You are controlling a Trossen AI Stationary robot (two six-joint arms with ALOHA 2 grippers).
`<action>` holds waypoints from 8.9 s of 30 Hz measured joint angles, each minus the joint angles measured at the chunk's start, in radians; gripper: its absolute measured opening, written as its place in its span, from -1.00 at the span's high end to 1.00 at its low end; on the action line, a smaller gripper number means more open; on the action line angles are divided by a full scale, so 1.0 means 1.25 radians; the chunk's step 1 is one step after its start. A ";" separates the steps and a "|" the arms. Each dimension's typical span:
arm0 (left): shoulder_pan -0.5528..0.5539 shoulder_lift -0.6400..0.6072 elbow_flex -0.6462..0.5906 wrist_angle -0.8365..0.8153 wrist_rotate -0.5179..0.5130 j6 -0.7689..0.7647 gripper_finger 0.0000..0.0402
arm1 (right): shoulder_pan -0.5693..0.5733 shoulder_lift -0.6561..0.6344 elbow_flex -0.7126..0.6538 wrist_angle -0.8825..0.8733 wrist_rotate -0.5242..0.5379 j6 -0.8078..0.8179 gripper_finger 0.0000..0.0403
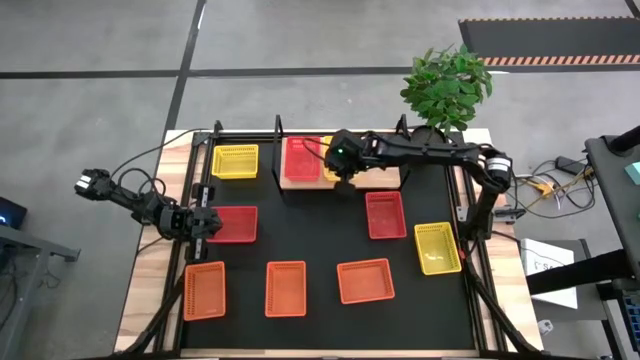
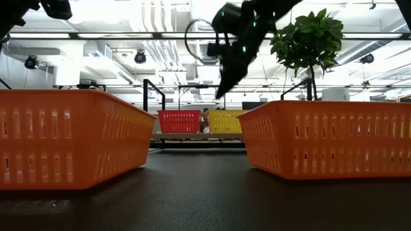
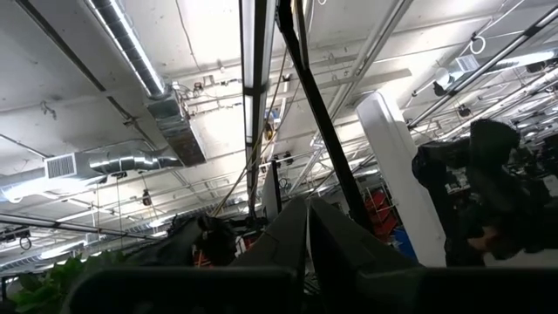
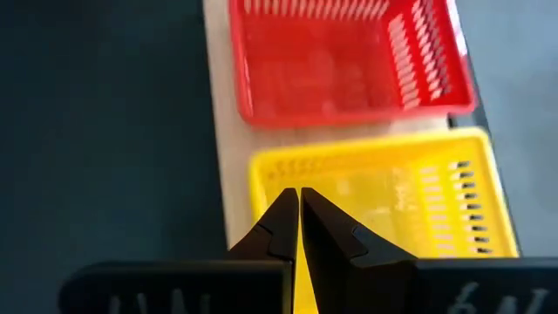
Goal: Stack baskets on shelf by color
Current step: Put the middle yellow bin on the shelf, then put the right orange bin on the shelf, then stack the right red bin on top of the red bin on the shelf
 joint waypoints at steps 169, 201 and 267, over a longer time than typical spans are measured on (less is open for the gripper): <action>0.000 0.002 0.000 -0.009 0.000 -0.005 0.99 | -0.019 -0.136 -0.191 -0.272 0.135 -0.036 0.91; 0.000 0.002 0.000 -0.008 0.000 -0.005 0.99 | 0.062 -0.158 -0.055 -0.407 0.095 0.156 0.53; 0.000 0.240 0.087 0.282 -0.020 -0.089 0.99 | 0.441 -0.656 -0.868 0.815 0.162 -0.127 0.60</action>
